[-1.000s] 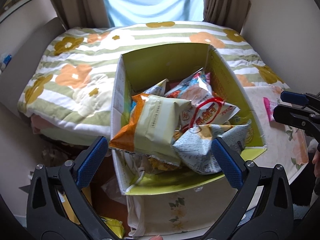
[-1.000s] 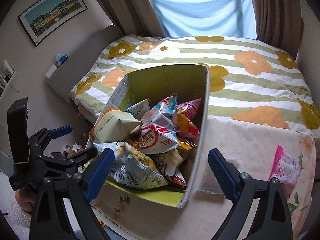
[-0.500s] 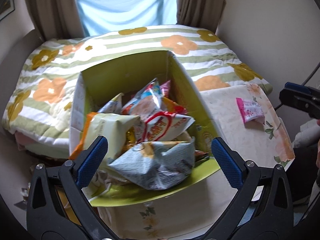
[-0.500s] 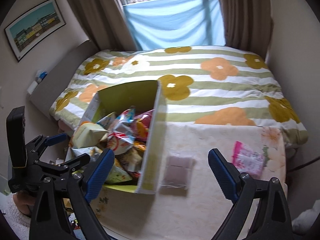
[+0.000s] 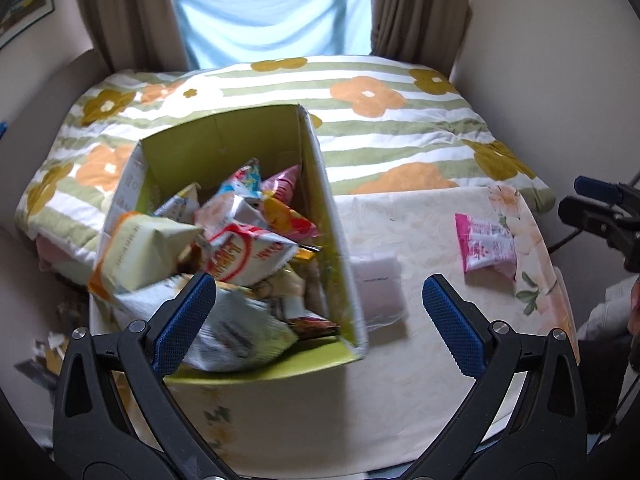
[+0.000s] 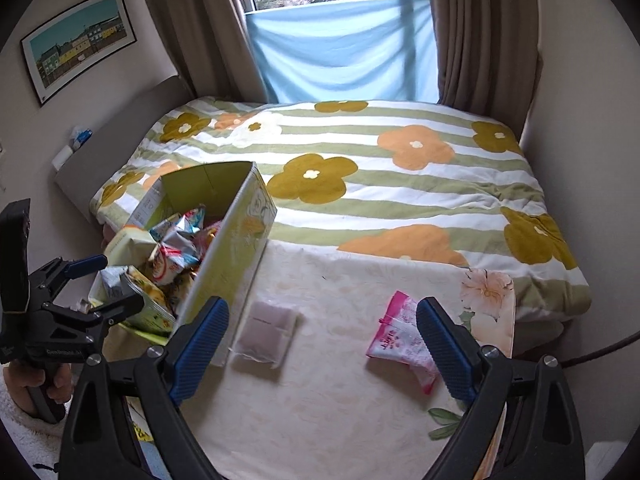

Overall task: Organize snacks
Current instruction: 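Move the left tool to the white packet while the right tool approaches the pink packet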

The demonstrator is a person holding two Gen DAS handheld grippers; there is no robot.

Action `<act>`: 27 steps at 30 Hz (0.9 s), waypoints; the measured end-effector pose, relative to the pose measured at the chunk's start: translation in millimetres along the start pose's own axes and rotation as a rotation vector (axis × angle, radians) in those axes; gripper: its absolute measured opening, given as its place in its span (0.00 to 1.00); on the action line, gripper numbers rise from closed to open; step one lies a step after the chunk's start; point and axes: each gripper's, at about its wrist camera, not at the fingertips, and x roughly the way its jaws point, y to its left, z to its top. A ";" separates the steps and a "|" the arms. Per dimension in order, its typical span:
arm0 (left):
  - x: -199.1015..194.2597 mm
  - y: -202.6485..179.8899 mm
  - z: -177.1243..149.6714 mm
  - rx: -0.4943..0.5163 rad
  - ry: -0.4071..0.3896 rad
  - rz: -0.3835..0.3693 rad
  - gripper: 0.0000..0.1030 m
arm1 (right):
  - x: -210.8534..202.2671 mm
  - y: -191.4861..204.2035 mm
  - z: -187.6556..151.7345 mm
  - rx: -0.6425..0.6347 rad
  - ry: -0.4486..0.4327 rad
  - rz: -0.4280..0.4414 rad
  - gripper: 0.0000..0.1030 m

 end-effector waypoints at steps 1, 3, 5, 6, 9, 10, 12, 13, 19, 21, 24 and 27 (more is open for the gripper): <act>2.2 -9.4 -1.3 -0.016 0.004 0.008 1.00 | 3.7 -6.2 -0.9 -0.014 0.010 0.008 0.91; 6.2 -29.5 -4.9 -0.040 0.004 0.031 1.00 | 10.7 -20.7 -2.6 -0.037 0.029 0.033 0.91; 7.5 -49.1 -7.9 -0.066 -0.019 0.054 1.00 | 18.4 -35.3 -5.5 -0.063 0.053 0.063 0.91; 8.6 -58.5 -8.9 -0.076 -0.029 0.067 1.00 | 21.9 -41.5 -7.2 -0.080 0.061 0.070 0.91; 12.8 -85.6 -12.1 -0.098 -0.051 0.099 1.00 | 32.8 -60.5 -13.5 -0.123 0.086 0.089 0.91; 15.5 -93.1 -13.2 -0.100 -0.049 0.107 1.00 | 36.5 -67.4 -15.6 -0.133 0.091 0.094 0.91; 26.0 -107.6 -14.9 -0.100 -0.030 0.120 1.00 | 44.3 -77.1 -18.1 -0.147 0.102 0.116 0.91; 31.7 -112.7 -17.0 -0.102 -0.020 0.127 1.00 | 48.6 -81.2 -20.1 -0.163 0.105 0.132 0.91; 73.6 -129.0 -30.1 -0.110 0.041 0.147 1.00 | 82.1 -85.9 -39.1 -0.368 0.143 0.157 0.91; 87.0 -130.0 -33.5 -0.106 0.057 0.160 1.00 | 94.9 -86.6 -45.8 -0.415 0.160 0.161 0.91; 107.5 -132.7 -38.0 -0.106 0.080 0.174 1.00 | 115.5 -90.4 -53.7 -0.460 0.185 0.176 0.91; 127.7 -137.0 -40.3 -0.078 0.099 0.213 1.00 | 137.3 -94.9 -59.2 -0.498 0.212 0.187 0.91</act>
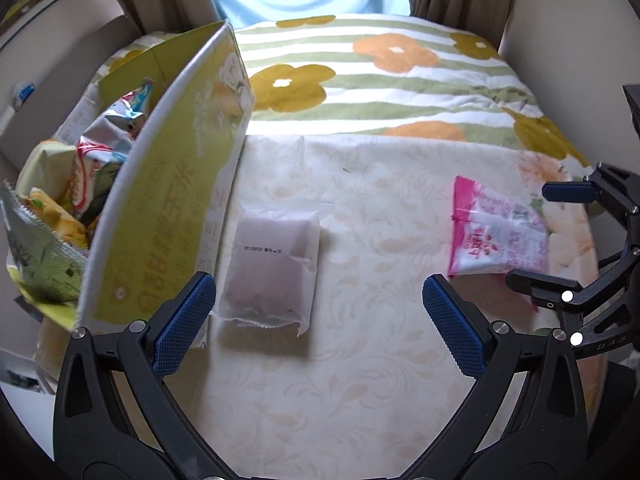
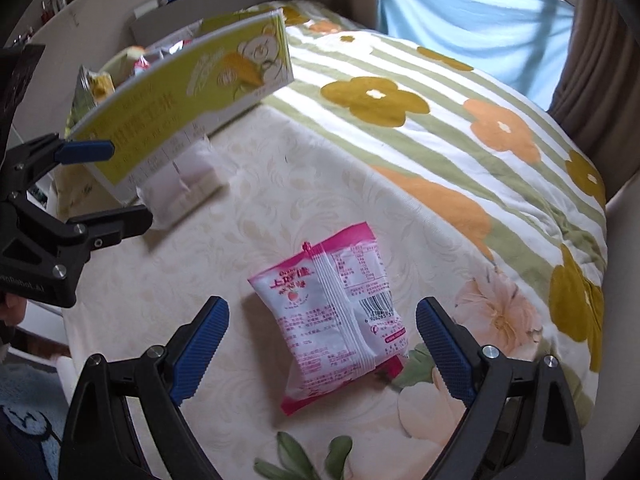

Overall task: Organize snacks
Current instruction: 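Move the left tool to the white packet while the right tool approaches the pink packet, then close the left tool on the white packet while the right tool grasps the pink Oishi packet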

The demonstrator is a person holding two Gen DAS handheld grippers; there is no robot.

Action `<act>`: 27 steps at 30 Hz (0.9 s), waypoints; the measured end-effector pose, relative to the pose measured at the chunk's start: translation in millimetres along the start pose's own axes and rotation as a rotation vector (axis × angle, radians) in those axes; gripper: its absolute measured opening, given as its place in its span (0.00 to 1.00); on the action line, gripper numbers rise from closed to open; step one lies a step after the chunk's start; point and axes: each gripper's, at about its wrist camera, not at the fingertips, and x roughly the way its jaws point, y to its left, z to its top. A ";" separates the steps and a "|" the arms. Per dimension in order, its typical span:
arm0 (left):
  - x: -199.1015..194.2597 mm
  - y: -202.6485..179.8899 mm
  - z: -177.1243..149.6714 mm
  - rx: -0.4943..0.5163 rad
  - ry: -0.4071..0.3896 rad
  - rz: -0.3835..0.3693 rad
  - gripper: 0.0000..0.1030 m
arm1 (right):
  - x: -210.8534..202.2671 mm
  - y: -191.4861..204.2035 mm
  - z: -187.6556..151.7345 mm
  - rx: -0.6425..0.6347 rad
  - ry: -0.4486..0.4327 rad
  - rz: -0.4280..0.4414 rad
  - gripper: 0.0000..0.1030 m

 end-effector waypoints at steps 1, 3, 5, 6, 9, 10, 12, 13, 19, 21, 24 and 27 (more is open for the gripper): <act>5.4 -2.8 0.5 0.011 0.001 0.018 1.00 | 6.3 -1.5 -0.6 -0.014 0.009 0.002 0.91; 15.7 -6.4 2.9 0.017 0.007 0.042 1.00 | 16.3 -3.2 -1.1 -0.036 0.023 0.011 0.91; 26.5 -7.1 6.3 0.014 0.018 0.063 1.00 | 24.9 -5.7 -2.6 -0.051 0.034 0.018 0.91; 32.3 -7.8 7.8 0.013 0.027 0.072 1.00 | 27.7 -6.6 -3.4 -0.056 0.035 0.020 0.91; 49.3 -9.8 12.4 0.009 0.058 0.097 1.00 | 34.3 -9.8 -4.8 -0.056 0.042 0.035 0.91; 54.3 -9.9 13.3 0.008 0.068 0.105 1.00 | 34.8 -10.5 -4.9 -0.056 0.042 0.040 0.91; 61.6 -8.8 14.1 -0.001 0.085 0.123 1.00 | 35.5 -11.9 -5.2 -0.057 0.043 0.048 0.91; 65.0 -8.1 14.9 -0.007 0.094 0.134 1.00 | 35.6 -12.5 -5.1 -0.058 0.044 0.050 0.91; 87.8 -4.6 19.3 -0.007 0.170 0.219 1.00 | 38.4 -14.6 -2.2 -0.060 0.038 0.077 0.90; 90.6 -4.1 20.2 -0.015 0.181 0.217 1.00 | 38.9 -13.4 -0.8 -0.069 0.034 0.090 0.88; 94.2 -3.1 23.5 -0.025 0.192 0.213 1.00 | 41.4 -10.1 -0.8 -0.082 0.041 0.101 0.81; 97.9 -1.9 27.9 -0.045 0.207 0.209 1.00 | 43.2 -9.7 -1.9 -0.090 0.043 0.100 0.79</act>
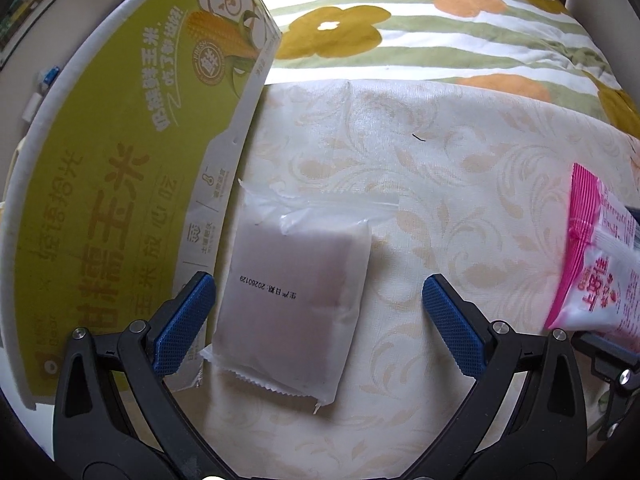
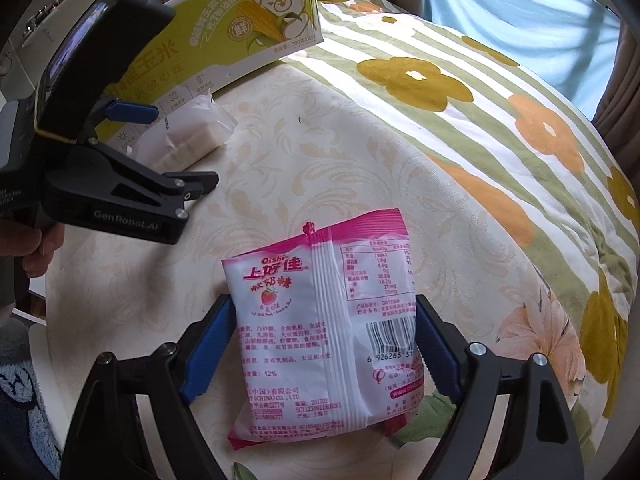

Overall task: Organize snacks
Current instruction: 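Close the left tool on the white packet while the right tool grasps the pink Oishi packet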

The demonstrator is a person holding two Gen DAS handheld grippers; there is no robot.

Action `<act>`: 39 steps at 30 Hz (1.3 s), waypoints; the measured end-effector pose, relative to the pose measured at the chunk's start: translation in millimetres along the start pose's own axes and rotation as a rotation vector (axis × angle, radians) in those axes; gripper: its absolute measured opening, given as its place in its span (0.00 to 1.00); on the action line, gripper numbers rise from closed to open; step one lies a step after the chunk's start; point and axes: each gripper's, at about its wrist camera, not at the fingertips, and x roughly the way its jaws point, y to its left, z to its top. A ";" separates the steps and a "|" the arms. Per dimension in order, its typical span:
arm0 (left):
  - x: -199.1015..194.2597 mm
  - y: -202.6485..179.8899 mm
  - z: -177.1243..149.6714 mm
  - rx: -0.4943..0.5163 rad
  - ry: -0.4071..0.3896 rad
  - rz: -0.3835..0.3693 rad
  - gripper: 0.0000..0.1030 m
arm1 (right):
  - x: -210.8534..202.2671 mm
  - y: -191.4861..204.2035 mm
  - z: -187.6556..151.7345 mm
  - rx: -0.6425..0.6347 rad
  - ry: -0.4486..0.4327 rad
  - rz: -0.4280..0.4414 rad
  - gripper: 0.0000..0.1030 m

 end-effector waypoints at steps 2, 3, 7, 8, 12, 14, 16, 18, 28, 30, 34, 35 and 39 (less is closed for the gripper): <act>2.3 1.0 4.1 -0.026 0.023 -0.010 1.00 | 0.1 -1.3 -0.4 0.004 -0.002 0.007 0.77; 3.9 2.3 6.7 -0.045 0.040 -0.018 1.00 | 0.2 -1.7 -0.2 0.006 -0.002 0.009 0.77; 9.8 5.0 15.9 -0.098 0.106 -0.048 1.00 | 0.3 -1.9 -0.6 0.002 -0.003 0.013 0.77; 11.3 4.9 18.2 -0.102 0.121 -0.048 1.00 | 0.2 -2.1 -0.8 0.003 -0.003 0.015 0.77; 14.8 4.5 25.9 -0.112 0.178 -0.058 1.00 | 0.7 -0.9 -0.6 0.001 -0.004 0.023 0.77; 16.9 3.0 28.2 -0.103 0.204 -0.059 1.00 | 0.8 0.3 -0.6 -0.003 -0.005 0.027 0.77; 17.6 3.2 29.9 -0.117 0.217 -0.064 1.00 | 0.7 0.9 -0.7 -0.005 -0.005 0.032 0.77; 16.4 4.6 32.2 -0.147 0.213 -0.076 1.00 | 0.4 1.7 -1.0 -0.007 -0.006 0.034 0.77; 28.2 -7.4 42.0 -0.059 0.244 -0.035 1.00 | 0.0 -0.5 -2.0 -0.018 -0.006 0.049 0.76; 31.1 -6.1 45.5 -0.074 0.258 -0.057 1.00 | 0.2 -1.0 -2.0 -0.019 -0.006 0.051 0.76; 30.9 -5.4 45.4 -0.079 0.265 -0.063 1.00 | 0.2 -1.5 -1.9 -0.026 -0.004 0.054 0.76; 30.9 -5.0 45.2 -0.082 0.267 -0.066 1.00 | 0.1 -1.3 -1.9 -0.025 -0.005 0.054 0.76; 28.0 -1.2 41.9 -0.121 0.272 -0.114 1.00 | 0.1 -1.6 -2.0 -0.029 -0.005 0.058 0.76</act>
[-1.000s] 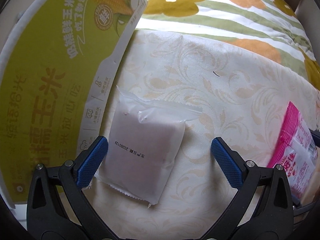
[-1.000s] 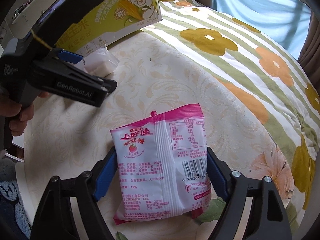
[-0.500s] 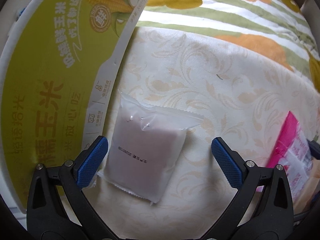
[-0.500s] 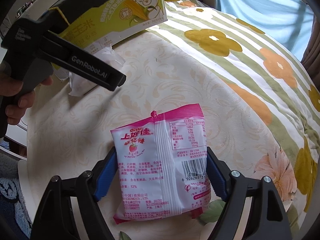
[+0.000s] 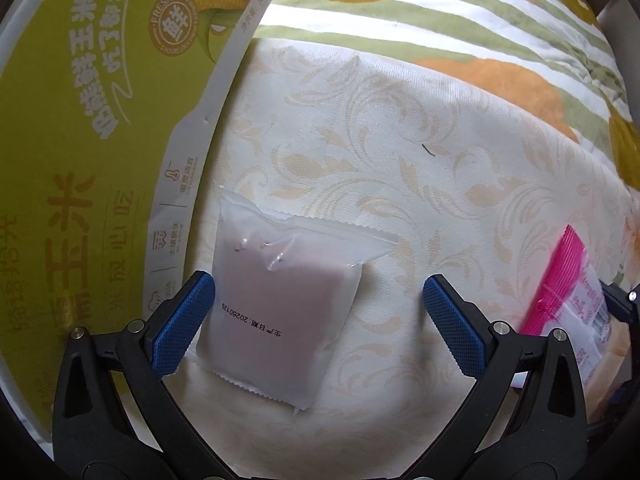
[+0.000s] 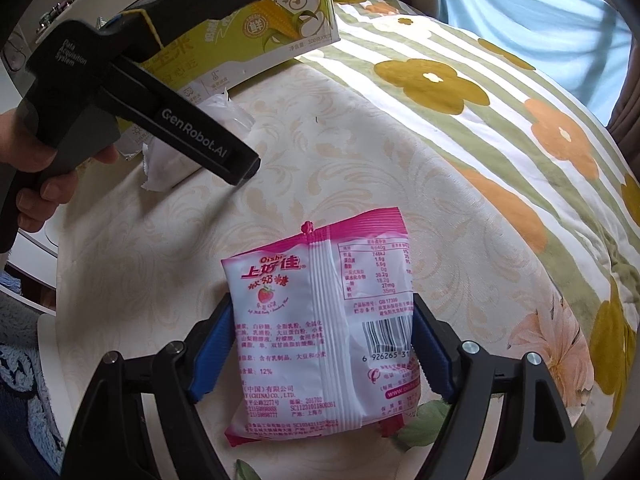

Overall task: Organize snacks
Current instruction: 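Close the left tool on the white packet while the right tool grasps the pink Oishi packet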

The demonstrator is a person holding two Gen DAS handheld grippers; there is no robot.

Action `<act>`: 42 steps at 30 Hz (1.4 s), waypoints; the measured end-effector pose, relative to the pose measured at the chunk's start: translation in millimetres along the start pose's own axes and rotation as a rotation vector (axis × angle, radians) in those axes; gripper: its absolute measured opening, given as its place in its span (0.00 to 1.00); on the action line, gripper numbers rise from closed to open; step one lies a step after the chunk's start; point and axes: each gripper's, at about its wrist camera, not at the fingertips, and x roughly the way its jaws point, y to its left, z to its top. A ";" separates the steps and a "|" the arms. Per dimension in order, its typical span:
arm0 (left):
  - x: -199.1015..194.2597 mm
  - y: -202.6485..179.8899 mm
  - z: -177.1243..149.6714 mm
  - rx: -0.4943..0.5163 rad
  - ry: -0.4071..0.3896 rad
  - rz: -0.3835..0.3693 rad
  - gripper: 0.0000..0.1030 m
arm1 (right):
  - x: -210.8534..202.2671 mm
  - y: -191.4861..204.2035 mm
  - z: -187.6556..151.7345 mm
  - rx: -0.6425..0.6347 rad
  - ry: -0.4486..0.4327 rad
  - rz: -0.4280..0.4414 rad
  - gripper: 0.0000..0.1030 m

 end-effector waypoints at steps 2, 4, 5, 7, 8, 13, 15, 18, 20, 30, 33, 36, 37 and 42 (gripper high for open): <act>-3.3 0.8 -1.4 -0.008 0.003 -0.034 1.00 | -0.2 0.2 -0.1 -0.001 0.000 0.001 0.76; -7.8 -1.5 -2.9 -0.012 0.003 -0.075 1.00 | -0.6 0.0 0.1 -0.003 0.001 0.003 0.76; -9.8 -4.8 -3.5 -0.009 0.003 -0.088 1.00 | -0.6 -0.1 0.4 -0.006 0.002 0.004 0.76; -13.7 -11.7 -6.4 0.008 0.000 -0.118 1.00 | -0.4 -0.2 0.9 -0.011 0.005 0.006 0.76; -15.3 -16.1 -7.4 0.019 -0.001 -0.122 1.00 | -0.5 -0.1 1.0 -0.013 0.007 0.006 0.76; -27.2 -26.7 -7.2 0.108 -0.067 0.002 1.00 | -1.2 -0.6 0.8 -0.019 0.011 0.005 0.76; -26.9 -26.7 -4.6 0.172 -0.084 0.073 1.00 | -1.1 -0.5 0.9 -0.019 0.011 0.006 0.76; -23.6 -24.6 -9.5 0.245 -0.063 0.048 1.00 | -0.9 -0.8 2.0 -0.023 0.013 0.007 0.75; -17.2 -27.4 -15.6 0.306 -0.041 0.037 0.98 | -0.4 -1.5 3.1 -0.027 0.018 0.011 0.76; -7.4 -12.5 -26.5 0.372 -0.002 -0.096 0.79 | 3.4 -1.2 8.2 -0.040 0.037 0.015 0.76; -8.3 -1.6 -26.6 0.363 0.013 -0.106 0.79 | 3.7 -1.6 8.4 -0.042 0.034 0.017 0.76; -8.9 7.2 -31.0 0.366 0.016 -0.122 0.76 | 3.3 -1.6 7.5 -0.040 0.029 0.015 0.76; -8.9 10.5 -31.9 0.362 0.022 -0.151 0.67 | 3.0 -1.0 6.8 -0.042 0.027 0.012 0.75; -13.8 15.2 -37.3 0.371 0.006 -0.153 0.60 | -1.3 -1.8 5.3 -0.030 0.019 0.005 0.59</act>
